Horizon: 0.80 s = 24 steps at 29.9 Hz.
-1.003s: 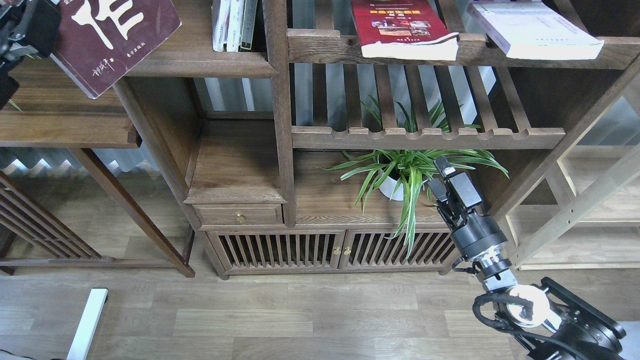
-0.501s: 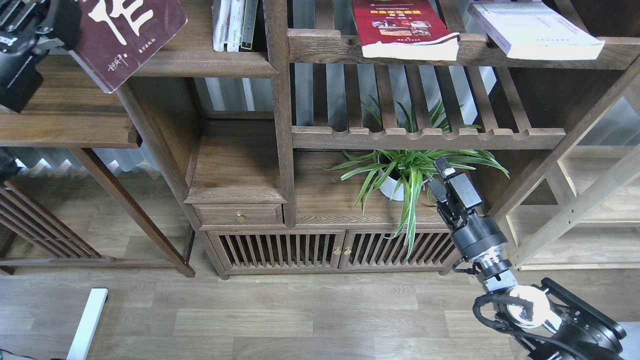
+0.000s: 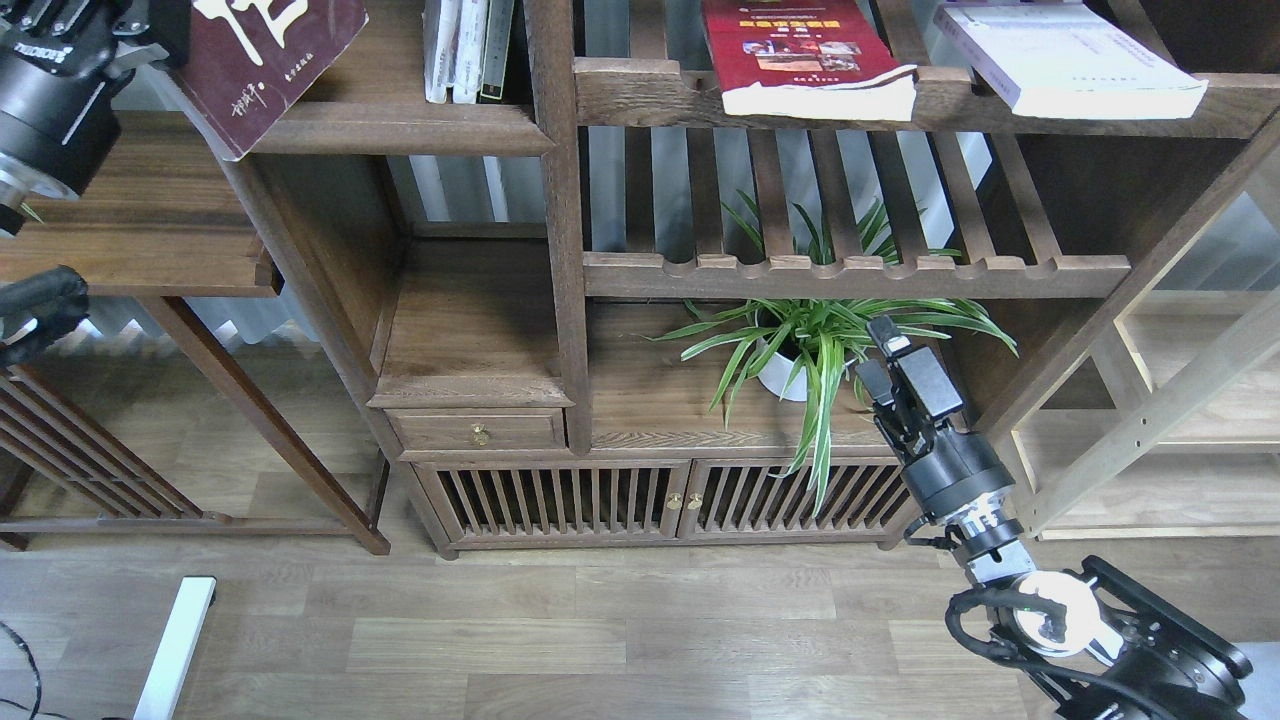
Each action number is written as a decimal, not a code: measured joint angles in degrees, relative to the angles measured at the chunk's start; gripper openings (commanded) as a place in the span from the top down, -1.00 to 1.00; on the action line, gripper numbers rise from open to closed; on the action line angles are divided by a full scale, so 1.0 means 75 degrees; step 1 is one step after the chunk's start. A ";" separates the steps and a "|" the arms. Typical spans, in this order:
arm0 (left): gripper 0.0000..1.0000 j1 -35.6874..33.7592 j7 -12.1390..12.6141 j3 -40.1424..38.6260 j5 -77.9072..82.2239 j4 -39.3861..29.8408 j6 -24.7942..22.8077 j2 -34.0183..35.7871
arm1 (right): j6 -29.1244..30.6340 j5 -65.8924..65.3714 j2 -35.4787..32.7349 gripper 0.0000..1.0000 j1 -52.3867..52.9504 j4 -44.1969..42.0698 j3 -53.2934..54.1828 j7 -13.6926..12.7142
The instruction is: Organize books on shelf
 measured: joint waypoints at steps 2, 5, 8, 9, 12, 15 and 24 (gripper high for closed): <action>0.98 -0.0030 0.0000 0.0093 0.0110 -0.0029 0.0236 -0.0121 | 0.0000 0.0000 -0.0055 -0.98 0.0000 0.0000 0.0005 0.0000; 0.99 -0.0071 -0.0003 0.0146 0.0335 -0.0065 0.0656 -0.0440 | 0.0000 0.0000 -0.0130 -0.98 -0.0007 0.0000 0.0010 0.0000; 0.99 -0.0184 -0.0009 0.0158 0.0576 -0.0075 0.1033 -0.0711 | 0.0000 0.0000 -0.0159 -0.98 -0.0040 0.0000 0.0016 0.0000; 0.99 -0.0256 -0.0013 0.0173 0.0645 -0.0082 0.1161 -0.0781 | 0.0000 0.0000 -0.0163 -0.98 -0.0047 0.0000 0.0016 0.0000; 0.99 -0.0482 -0.0015 0.0294 0.0812 -0.0085 0.1544 -0.0925 | 0.0000 0.0000 -0.0173 -0.98 -0.0083 0.0000 0.0016 0.0000; 0.99 -0.0664 -0.0015 0.0510 0.0866 -0.0085 0.1892 -0.0964 | 0.0000 0.0000 -0.0182 -0.97 -0.0117 0.0000 0.0012 0.0002; 0.98 -0.1084 -0.0015 0.1232 0.0888 0.0011 0.2581 -0.0962 | 0.0000 0.0000 -0.0503 -0.97 -0.0393 0.0000 -0.0015 0.0003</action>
